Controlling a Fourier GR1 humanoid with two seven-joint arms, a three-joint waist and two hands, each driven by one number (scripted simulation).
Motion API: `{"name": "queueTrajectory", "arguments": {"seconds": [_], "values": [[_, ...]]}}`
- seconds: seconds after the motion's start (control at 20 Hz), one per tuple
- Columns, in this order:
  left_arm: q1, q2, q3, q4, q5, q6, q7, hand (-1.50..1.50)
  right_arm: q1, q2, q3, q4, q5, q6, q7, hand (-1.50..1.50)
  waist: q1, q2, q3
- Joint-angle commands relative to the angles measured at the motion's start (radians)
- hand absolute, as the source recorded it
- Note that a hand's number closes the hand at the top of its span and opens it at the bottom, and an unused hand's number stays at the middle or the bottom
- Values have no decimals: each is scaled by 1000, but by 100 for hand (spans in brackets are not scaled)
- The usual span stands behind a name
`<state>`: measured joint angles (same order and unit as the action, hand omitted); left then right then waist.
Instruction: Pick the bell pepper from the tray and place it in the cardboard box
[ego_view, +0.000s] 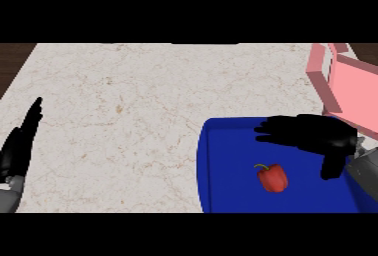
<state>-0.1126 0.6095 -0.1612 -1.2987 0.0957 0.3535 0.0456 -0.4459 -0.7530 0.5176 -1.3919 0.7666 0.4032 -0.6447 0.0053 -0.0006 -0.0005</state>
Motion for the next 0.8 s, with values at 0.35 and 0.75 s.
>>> {"name": "queueTrajectory", "arguments": {"seconds": [0.35,0.75], "values": [[28,-90,42,-1,-104,-15,10,0,33,145,-25,-15,201,54,58,-150,-3,0,0],[54,-67,143,-25,-105,-96,-11,0,184,141,-61,-118,254,42,-11,-150,-5,-1,1]]}}
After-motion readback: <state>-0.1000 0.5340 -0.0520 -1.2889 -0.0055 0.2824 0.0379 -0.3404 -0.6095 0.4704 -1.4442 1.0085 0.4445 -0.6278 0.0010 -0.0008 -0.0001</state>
